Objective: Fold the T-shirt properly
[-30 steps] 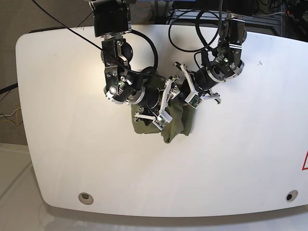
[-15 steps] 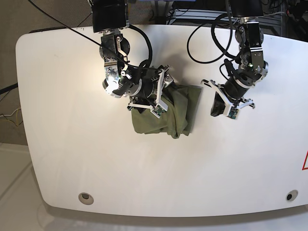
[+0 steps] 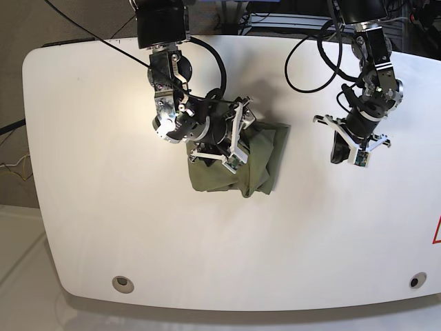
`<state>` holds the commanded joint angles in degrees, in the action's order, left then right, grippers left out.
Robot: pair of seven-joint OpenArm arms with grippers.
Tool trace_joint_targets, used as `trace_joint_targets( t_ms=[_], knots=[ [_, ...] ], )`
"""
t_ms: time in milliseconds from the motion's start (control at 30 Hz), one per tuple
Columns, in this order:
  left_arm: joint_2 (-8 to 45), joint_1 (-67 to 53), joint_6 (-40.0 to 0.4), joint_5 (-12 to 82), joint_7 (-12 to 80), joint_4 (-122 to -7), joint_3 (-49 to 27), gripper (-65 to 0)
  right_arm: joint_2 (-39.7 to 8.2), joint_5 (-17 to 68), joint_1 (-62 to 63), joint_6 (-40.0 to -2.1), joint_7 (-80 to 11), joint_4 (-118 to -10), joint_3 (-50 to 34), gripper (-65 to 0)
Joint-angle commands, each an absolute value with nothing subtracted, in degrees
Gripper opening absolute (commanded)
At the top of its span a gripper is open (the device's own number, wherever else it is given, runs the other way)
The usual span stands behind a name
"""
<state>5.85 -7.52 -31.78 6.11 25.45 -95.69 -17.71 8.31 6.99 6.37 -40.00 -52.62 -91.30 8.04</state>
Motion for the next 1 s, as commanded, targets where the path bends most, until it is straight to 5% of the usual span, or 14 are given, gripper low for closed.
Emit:
trace_joint_targets(
  t_ms=[1000],
  knots=[
    [5.58,-5.93,-31.69,6.11,25.45,-95.6,-14.29,-65.0,9.0,7.08,8.66,-40.0,-52.44,-95.16,20.18,-19.8]
  ],
)
